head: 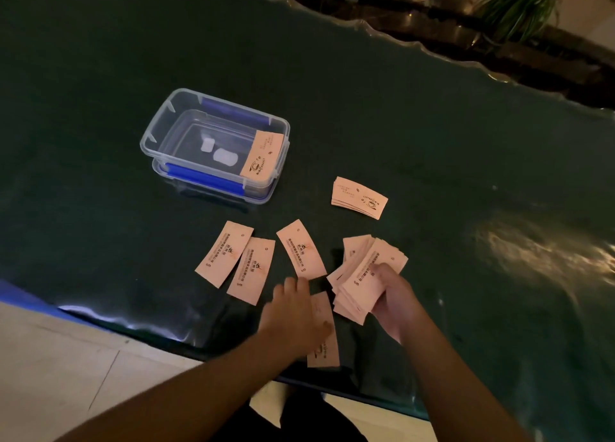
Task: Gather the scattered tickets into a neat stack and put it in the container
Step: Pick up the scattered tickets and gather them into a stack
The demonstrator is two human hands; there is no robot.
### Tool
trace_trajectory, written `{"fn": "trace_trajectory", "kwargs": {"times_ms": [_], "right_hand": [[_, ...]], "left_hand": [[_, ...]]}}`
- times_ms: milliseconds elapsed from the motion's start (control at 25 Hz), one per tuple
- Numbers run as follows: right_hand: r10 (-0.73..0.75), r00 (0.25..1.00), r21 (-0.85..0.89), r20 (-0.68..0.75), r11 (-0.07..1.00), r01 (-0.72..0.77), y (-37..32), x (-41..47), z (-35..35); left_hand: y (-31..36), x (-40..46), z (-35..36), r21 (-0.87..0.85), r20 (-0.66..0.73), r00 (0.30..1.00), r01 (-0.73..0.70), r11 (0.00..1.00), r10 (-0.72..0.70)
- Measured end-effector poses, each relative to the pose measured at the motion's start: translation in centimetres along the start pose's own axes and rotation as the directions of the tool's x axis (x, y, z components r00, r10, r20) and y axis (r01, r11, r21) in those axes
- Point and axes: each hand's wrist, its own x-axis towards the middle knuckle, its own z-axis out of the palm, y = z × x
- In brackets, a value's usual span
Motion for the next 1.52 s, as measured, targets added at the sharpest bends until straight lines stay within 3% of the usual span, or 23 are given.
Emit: {"fn": "trace_trajectory", "kwargs": {"times_ms": [80, 200, 400, 560, 680, 840, 1040, 1200, 1360, 1520], "right_hand": [[-0.006, 1.0, 0.012, -0.012, 1.0, 0.007, 0.3, 0.0, 0.0], [-0.022, 1.0, 0.003, -0.022, 1.0, 0.022, 0.5, 0.0, 0.5], [-0.05, 0.999, -0.028, 0.004, 0.998, 0.05, 0.3, -0.2, 0.4], [-0.059, 0.998, -0.021, -0.004, 0.998, 0.059, -0.2, 0.0, 0.2], [-0.043, 0.999, 0.002, 0.024, 0.999, 0.043, -0.6, 0.3, 0.8], [-0.011, 0.999, -0.048, 0.037, 0.999, 0.012, -1.2, 1.3, 2.4], [-0.051, 0.995, -0.155, 0.087, 0.986, 0.064, -2.8, 2.7, 4.2], [-0.045, 0.988, -0.341, 0.15, 0.935, 0.095, -3.2, 3.5, 6.1], [-0.037, 0.993, -0.536, 0.111, 0.839, 0.091, -3.4, 3.7, 7.8], [-0.078, 0.986, -0.603, 0.149, 0.783, 0.153, -2.6, 3.5, 9.4]], "left_hand": [[0.3, -0.9, 2.6, 0.197, -0.004, 0.999, 0.036, 0.98, -0.036], [1.3, -0.8, 4.7, 0.233, -0.121, 0.993, 0.015, 0.972, 0.014], [2.3, -0.1, 4.6, 0.054, -0.148, 0.988, 0.043, 0.998, -0.034], [1.8, 0.4, 3.3, 0.05, -0.206, 0.976, 0.077, 0.996, -0.065], [1.2, 1.9, 1.0, -0.132, -0.298, 0.945, 0.096, 0.987, -0.132], [0.8, 5.0, -2.7, -0.264, -0.294, 0.925, 0.162, 0.951, -0.239], [-0.3, 6.7, -4.9, -0.568, -0.162, 0.923, 0.202, 0.798, -0.349], [-0.7, 5.8, -5.1, -0.724, -0.184, 0.939, 0.07, 0.686, -0.29], [0.2, 4.9, -5.8, -0.872, -0.101, 0.966, 0.03, 0.489, -0.239], [0.2, 4.6, -5.7, -0.89, -0.082, 0.977, 0.017, 0.456, -0.196]]}}
